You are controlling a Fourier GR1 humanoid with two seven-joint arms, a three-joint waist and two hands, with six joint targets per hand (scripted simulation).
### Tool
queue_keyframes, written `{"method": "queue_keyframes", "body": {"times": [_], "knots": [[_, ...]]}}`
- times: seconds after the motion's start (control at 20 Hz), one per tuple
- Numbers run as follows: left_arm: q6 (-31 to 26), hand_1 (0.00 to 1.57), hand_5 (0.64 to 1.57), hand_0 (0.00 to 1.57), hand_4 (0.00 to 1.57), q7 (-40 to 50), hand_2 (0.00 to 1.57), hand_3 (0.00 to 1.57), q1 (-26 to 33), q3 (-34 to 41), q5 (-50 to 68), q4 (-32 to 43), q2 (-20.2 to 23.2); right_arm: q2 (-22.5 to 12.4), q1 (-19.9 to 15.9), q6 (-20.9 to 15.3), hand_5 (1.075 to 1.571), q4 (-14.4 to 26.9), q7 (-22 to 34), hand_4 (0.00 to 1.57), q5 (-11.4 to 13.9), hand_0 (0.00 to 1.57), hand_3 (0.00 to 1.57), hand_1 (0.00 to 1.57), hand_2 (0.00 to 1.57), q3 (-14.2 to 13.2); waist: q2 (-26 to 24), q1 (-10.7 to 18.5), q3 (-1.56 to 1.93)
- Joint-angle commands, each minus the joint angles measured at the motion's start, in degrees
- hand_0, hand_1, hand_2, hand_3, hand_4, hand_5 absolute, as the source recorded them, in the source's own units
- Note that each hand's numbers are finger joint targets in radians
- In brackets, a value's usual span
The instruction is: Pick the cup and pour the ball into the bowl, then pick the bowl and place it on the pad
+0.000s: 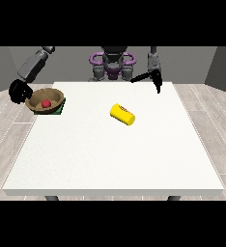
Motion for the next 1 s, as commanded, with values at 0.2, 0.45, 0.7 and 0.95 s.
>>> {"method": "queue_keyframes", "body": {"times": [0.2, 0.45, 0.7, 0.95], "knots": [[-1.02, 0.0, 1.565, 0.0, 0.0, 1.29, 0.0, 0.0, -0.83, -0.39, -0.06, -4.8, 0.99, -1.34, -0.38, -2.33, 1.552, 0.81, -0.23, 0.65, 3.42, 1.57, 1.32, 1.57, 1.57, 2.48, 3.66, 1.52, 0.05], [-1.3, 0.0, 1.565, 0.0, 0.0, 2.92, 0.0, 0.0, 2.1, -2.1, -0.28, -9.65, 0.19, -5.79, 0.7, -8.39, 1.506, 1.75, -0.41, 0.0, 5.58, 0.36, 0.62, 0.36, 0.51, 2.78, 3.2, 2.02, 0.06], [-0.03, 0.0, 1.565, 0.0, 0.0, 2.99, 0.0, 0.0, 1.11, 0.04, -0.12, -8.18, 0.28, -7.29, -1.34, -7.47, 1.478, 0.36, -0.17, 0.0, 5.6, 0.0, 0.22, 0.0, 0.38, 2.72, 3.82, -0.86, 0.0], [-1.19, 0.0, 1.569, 0.0, 0.0, 3.14, 0.0, 0.0, 3.47, -0.43, 1.13, -9.93, -0.04, -8.37, -1.72, -4.83, 1.495, 1.25, 1.69, 0.0, 5.25, 0.0, 0.24, 0.0, 0.33, 2.4, 2.87, -1.03, 0.02]]}}
